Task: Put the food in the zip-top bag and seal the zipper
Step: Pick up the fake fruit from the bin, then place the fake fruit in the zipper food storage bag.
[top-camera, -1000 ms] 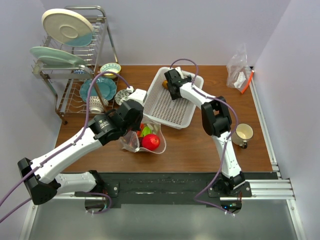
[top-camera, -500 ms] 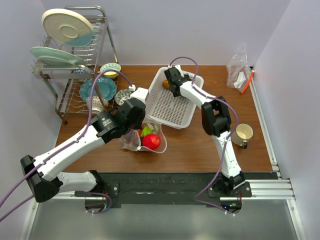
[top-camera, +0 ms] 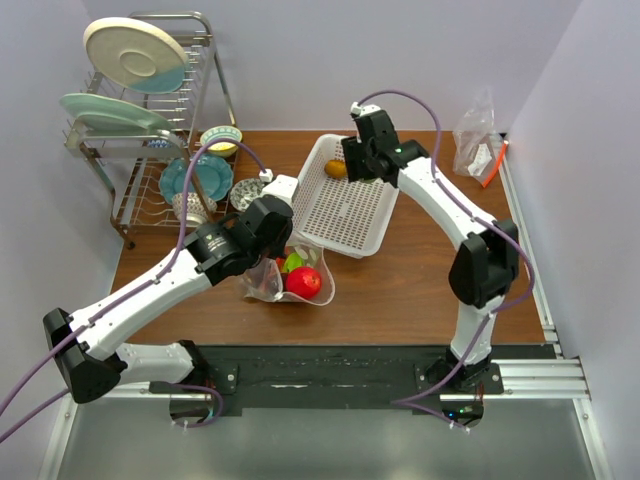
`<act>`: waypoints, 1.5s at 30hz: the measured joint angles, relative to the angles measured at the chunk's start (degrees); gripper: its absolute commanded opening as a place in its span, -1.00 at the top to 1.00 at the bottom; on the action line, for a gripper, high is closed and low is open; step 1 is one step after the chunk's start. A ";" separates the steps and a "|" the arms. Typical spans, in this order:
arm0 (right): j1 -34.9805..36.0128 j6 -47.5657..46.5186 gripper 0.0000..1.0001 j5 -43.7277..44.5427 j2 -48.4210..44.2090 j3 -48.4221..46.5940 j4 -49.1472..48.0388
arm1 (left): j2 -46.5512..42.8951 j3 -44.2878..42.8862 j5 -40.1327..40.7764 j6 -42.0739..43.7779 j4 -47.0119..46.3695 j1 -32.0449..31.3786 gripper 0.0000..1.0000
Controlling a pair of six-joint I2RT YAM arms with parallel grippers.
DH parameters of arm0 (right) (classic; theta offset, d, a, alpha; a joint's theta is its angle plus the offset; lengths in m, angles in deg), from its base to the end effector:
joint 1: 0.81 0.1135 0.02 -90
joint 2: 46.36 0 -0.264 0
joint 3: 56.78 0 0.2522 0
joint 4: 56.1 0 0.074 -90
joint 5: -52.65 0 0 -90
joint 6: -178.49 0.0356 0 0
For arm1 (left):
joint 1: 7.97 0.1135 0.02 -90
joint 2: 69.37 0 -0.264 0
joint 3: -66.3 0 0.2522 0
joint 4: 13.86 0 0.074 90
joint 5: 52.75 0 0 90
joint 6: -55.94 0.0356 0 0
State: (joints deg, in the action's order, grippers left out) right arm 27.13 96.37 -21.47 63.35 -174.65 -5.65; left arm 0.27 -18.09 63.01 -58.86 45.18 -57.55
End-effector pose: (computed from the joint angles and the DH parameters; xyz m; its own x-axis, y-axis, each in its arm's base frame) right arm 0.3922 0.1970 0.3250 -0.6261 -0.1828 -0.7580 -0.1878 0.9789 -0.0810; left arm 0.1726 -0.1787 0.3512 -0.6140 0.1383 -0.7771 0.2494 0.9681 -0.0248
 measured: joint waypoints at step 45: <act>13.51 28.68 0.21 -48.35 -39.60 50.42 -37.70 | -0.07 -0.46 -1.81 -0.07 -0.68 0.00 1.00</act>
State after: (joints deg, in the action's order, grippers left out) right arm 40.64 125.05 -69.82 23.74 -124.23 -43.35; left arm 0.21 -18.55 61.20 -58.92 44.50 -57.55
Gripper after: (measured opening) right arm 0.670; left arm 0.018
